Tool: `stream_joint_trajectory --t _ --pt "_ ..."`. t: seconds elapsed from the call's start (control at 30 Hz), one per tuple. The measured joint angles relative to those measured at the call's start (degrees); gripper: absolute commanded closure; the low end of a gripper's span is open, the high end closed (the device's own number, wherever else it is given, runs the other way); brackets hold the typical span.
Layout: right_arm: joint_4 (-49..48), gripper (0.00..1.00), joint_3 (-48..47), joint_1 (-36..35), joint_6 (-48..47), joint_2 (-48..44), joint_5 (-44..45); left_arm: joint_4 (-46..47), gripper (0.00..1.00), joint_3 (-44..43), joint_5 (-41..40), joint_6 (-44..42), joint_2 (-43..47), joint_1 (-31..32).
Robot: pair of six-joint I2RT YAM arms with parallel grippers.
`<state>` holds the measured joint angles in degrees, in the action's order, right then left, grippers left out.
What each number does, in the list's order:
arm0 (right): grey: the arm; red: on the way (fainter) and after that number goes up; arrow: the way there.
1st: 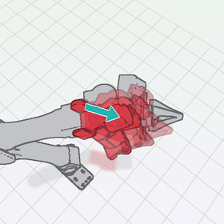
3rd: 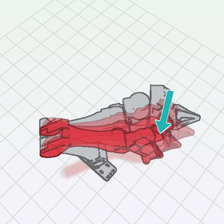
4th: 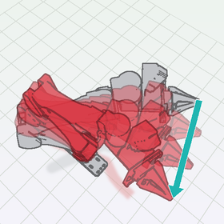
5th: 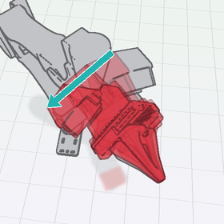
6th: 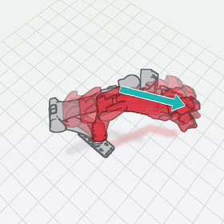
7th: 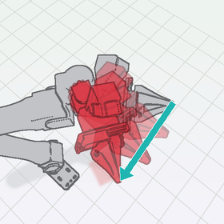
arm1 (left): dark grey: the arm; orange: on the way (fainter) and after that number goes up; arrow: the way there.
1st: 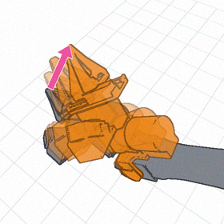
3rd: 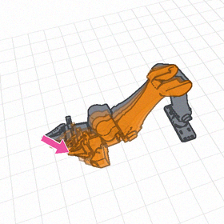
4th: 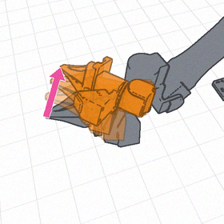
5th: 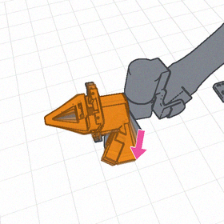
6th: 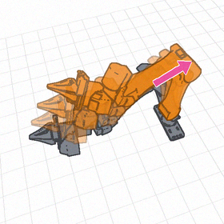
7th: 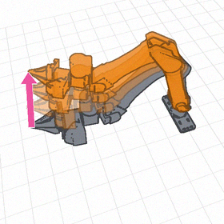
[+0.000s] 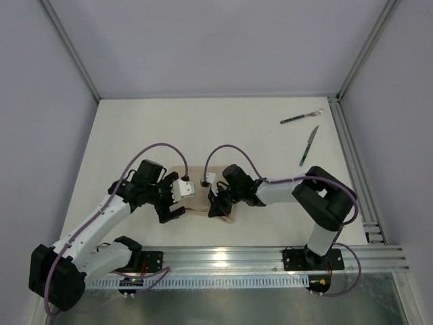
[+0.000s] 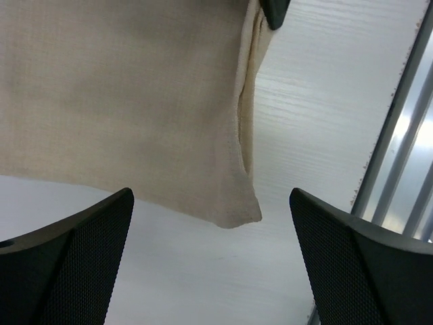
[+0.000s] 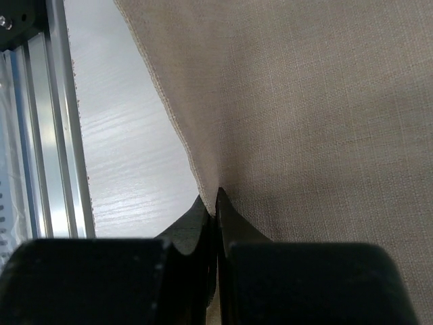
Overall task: Fold the napkin into a case and place the utensils inside
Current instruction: Fold the lower triangle-folded napkin at the center of the board.
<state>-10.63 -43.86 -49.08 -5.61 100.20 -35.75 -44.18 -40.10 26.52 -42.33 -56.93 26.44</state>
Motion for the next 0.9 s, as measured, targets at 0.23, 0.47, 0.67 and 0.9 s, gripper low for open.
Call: stream_joint_trajectory --t 0.23,0.47,0.67,0.9 --pt "-0.44 0.96 -1.84 2.01 3.54 2.86 -4.35 8.26 0.01 3.5 -6.99 -0.2 -2.36 7.08" --pt "-0.44 0.96 -2.19 2.47 4.46 3.34 -5.03 13.62 0.12 6.69 -11.19 -2.14 -5.35 11.98" --pt "-0.39 0.96 -2.16 2.86 4.72 3.34 -5.16 15.8 0.64 9.07 -14.75 -3.37 -6.23 12.09" --pt "0.22 0.67 -2.32 2.97 5.33 3.17 -5.31 16.61 1.0 9.35 -16.33 -3.21 -5.95 12.13"
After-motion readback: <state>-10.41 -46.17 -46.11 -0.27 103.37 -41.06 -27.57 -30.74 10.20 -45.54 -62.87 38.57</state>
